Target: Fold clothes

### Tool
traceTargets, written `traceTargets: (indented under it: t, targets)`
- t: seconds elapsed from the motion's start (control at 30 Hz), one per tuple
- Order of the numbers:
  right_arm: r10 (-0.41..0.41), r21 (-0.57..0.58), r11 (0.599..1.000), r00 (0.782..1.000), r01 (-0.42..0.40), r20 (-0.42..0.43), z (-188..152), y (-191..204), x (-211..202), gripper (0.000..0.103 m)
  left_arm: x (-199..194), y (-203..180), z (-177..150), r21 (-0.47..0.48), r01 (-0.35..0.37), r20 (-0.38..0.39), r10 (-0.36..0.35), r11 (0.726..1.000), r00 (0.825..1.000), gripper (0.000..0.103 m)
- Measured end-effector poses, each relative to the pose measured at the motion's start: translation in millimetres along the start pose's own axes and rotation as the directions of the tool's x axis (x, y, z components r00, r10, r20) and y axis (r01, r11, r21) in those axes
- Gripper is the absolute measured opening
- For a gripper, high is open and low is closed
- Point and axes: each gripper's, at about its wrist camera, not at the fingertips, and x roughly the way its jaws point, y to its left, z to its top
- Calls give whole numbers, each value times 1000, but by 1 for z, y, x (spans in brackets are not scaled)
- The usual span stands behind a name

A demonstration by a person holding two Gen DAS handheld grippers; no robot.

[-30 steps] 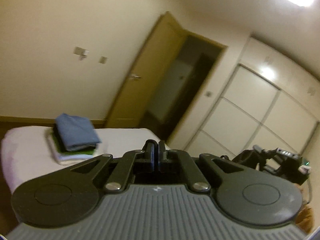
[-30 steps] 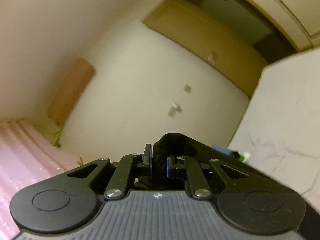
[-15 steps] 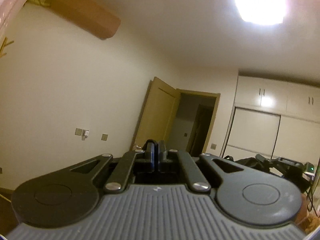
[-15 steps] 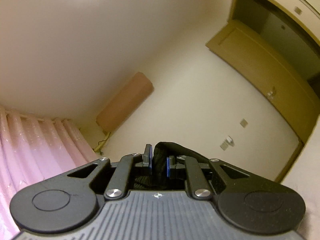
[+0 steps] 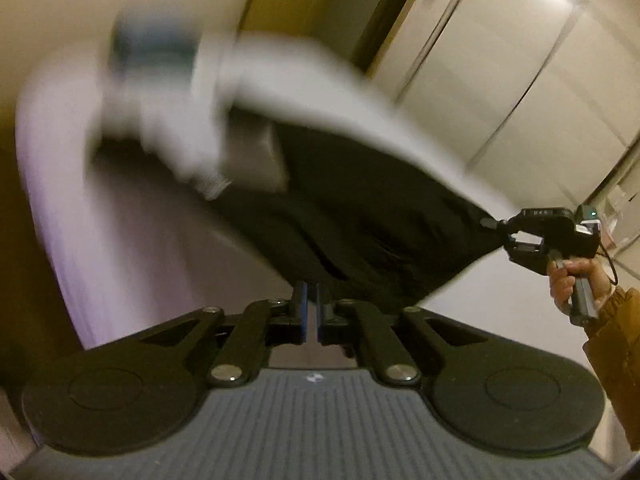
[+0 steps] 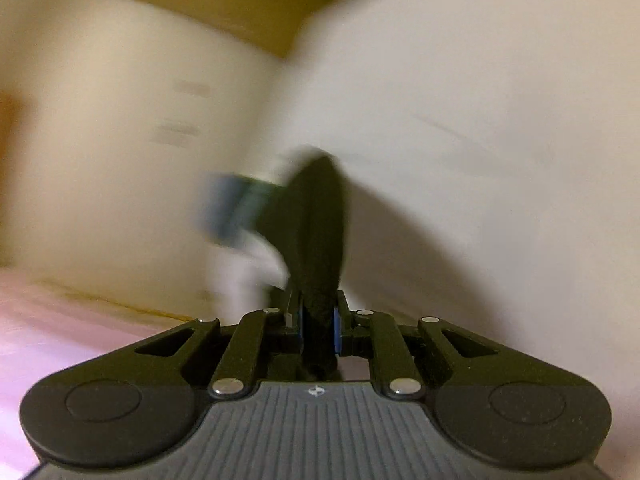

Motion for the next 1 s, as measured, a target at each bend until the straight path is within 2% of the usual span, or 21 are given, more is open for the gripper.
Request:
traceTargets:
  t: [0.03,0.07,0.13,0.17,0.2,0.27,0.3,0.37,0.4,0.53,0.6,0.63,0.7,0.8,0.83,0.9,0.93,1.0]
  targets:
    - [-129,40,991,992,129,-15,-19,-37,8,22,25,13,-28,-74,-12,-76,7,997,997,1]
    - [-226,75,971,974,227,-25,-34,-64,12,22,50,25,-56,-144,-27,-148,6,989,989,1]
    - [-309,121,943,950,311,-40,-69,-108,11,22,78,34,-95,-182,-78,-218,38,980,975,1]
    - [-320,125,938,947,322,-36,-82,-120,8,25,89,35,-108,-181,-92,-238,47,979,970,2]
    - [-328,125,936,944,329,-31,-92,-130,5,29,97,33,-110,-186,-87,-244,40,979,969,3]
    - [-337,116,935,942,336,-17,-110,-144,0,31,112,30,-109,-200,-72,-252,20,977,968,4]
    - [-333,100,938,943,332,-7,-116,-147,-2,34,118,27,-101,-207,-67,-246,14,976,969,8]
    - [-327,58,944,945,325,11,-121,-140,-3,39,132,31,-106,-219,-59,-233,7,974,972,16]
    - [-324,30,946,946,324,20,-119,-140,-3,43,138,33,-111,-225,-55,-226,3,973,974,21]
    - [-282,-111,952,958,287,53,-119,-125,4,48,159,26,-117,-249,-24,-197,-27,968,980,28]
    - [-289,-211,931,954,299,76,-119,-113,13,49,170,21,-113,-250,-23,-194,-27,968,981,28]
    - [-301,-284,906,949,314,90,-120,-103,19,49,175,19,-112,-251,-23,-192,-27,968,981,28]
    - [-336,-447,822,934,353,120,-120,-85,36,49,186,14,-108,-251,-22,-189,-27,968,982,29]
    - [-374,-665,633,909,397,186,-128,-67,54,48,202,7,-102,-253,-21,-183,-27,967,983,29]
    - [-370,-720,564,904,403,216,-130,-62,60,48,207,5,-101,-253,-21,-181,-27,967,983,31]
    - [-354,-788,457,897,413,264,-132,-53,67,48,218,0,-97,-254,-20,-178,-27,967,984,32]
    - [-344,-822,388,893,417,291,-133,-48,73,48,222,1,-96,-266,-24,-176,-24,964,984,32]
    - [-325,-871,222,876,437,357,-137,-41,88,48,231,4,-95,-288,-39,-180,-14,957,984,32]
